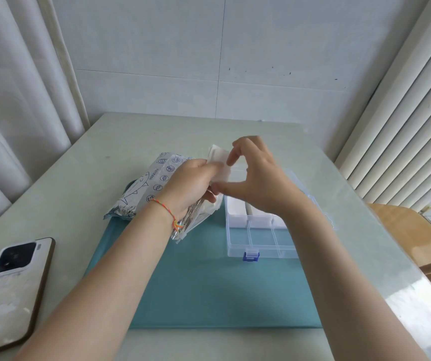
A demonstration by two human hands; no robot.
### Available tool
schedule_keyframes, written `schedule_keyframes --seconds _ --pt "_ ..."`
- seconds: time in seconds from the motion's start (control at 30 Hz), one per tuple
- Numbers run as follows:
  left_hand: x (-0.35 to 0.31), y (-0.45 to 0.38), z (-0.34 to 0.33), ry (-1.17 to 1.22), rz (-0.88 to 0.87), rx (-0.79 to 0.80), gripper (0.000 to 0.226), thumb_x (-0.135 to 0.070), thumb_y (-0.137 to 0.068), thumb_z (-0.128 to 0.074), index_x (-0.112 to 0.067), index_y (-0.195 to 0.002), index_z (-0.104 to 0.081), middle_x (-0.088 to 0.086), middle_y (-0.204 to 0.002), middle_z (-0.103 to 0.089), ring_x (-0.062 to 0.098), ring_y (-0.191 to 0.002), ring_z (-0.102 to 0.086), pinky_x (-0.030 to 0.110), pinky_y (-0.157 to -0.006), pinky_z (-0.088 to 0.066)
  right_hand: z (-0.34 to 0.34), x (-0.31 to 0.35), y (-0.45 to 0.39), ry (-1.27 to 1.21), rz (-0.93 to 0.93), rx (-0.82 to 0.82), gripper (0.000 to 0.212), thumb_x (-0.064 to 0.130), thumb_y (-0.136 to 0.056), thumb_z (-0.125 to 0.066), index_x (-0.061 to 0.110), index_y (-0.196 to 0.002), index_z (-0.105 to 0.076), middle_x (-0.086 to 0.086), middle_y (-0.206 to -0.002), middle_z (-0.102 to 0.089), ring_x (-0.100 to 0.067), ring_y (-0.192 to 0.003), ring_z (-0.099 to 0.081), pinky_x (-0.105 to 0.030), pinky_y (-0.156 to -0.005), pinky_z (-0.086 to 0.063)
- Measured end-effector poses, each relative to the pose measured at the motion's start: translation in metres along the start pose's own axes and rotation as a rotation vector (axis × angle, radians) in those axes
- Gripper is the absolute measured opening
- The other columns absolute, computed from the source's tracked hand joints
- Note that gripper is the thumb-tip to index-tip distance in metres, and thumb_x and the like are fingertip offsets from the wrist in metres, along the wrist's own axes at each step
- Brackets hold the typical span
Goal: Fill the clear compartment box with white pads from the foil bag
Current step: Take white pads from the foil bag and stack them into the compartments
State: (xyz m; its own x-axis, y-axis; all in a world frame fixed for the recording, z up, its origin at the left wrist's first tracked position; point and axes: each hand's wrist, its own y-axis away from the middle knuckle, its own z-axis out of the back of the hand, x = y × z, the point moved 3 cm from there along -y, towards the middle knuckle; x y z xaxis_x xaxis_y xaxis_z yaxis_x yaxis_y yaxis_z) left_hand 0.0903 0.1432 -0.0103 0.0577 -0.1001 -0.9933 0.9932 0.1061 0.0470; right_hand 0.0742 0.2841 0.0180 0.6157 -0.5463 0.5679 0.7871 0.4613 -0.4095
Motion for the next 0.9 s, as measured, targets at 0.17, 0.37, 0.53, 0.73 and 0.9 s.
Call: schedule_keyframes --seconds 0.17,0.37,0.53,0.73,0.9 --pt "-0.003 0.006 -0.007 0.055 -0.015 0.131 0.015 -0.018 -0.095 -0.055 -0.009 -0.087 -0.065 -0.006 -0.062 -0.067 0.01 -0.061 -0.063 0.025 -0.057 -0.049 -0.012 0.005 0.002 0.146 0.166 0.023 0.059 0.038 -0.069 -0.085 0.004 -0.095 -0.045 -0.01 -0.108 -0.048 -0.028 -0.088 -0.05 -0.028 -0.074 -0.041" --pt "-0.006 0.007 -0.01 0.332 0.063 0.299 0.017 -0.018 -0.101 -0.043 -0.011 -0.1 -0.058 -0.005 -0.067 -0.063 0.01 -0.064 -0.065 0.029 -0.063 -0.053 -0.012 0.004 0.001 0.111 0.141 -0.013 0.052 0.031 -0.076 -0.079 0.005 -0.097 -0.039 -0.008 -0.098 -0.048 -0.032 -0.077 -0.054 -0.042 -0.068 -0.051" --pt "-0.006 0.006 -0.007 0.624 0.207 0.326 0.045 -0.038 -0.101 -0.033 -0.008 -0.094 -0.066 0.008 -0.08 -0.07 0.022 -0.071 -0.071 0.026 -0.06 -0.056 -0.013 0.003 0.0 -0.03 0.074 0.015 0.048 0.03 -0.074 -0.078 0.008 -0.096 -0.042 -0.004 -0.097 -0.05 -0.026 -0.079 -0.058 -0.043 -0.069 -0.055" --pt "-0.006 0.007 -0.004 0.651 0.179 0.305 0.031 -0.026 -0.094 -0.052 -0.005 -0.109 -0.068 0.013 -0.108 -0.067 0.027 -0.105 -0.063 0.032 -0.091 -0.052 -0.003 0.004 0.002 -0.233 -0.047 0.046 0.051 0.037 -0.072 -0.078 0.009 -0.094 -0.042 -0.008 -0.102 -0.062 -0.023 -0.088 -0.062 -0.027 -0.075 -0.052" --pt "-0.006 0.007 -0.007 0.701 0.182 0.336 0.025 -0.021 -0.093 -0.054 -0.006 -0.108 -0.067 0.01 -0.1 -0.069 0.025 -0.095 -0.069 0.03 -0.075 -0.059 -0.003 0.003 0.001 -0.251 -0.053 0.039 0.061 0.025 -0.069 -0.086 0.006 -0.102 -0.038 -0.011 -0.102 -0.06 -0.025 -0.09 -0.061 -0.029 -0.075 -0.053"
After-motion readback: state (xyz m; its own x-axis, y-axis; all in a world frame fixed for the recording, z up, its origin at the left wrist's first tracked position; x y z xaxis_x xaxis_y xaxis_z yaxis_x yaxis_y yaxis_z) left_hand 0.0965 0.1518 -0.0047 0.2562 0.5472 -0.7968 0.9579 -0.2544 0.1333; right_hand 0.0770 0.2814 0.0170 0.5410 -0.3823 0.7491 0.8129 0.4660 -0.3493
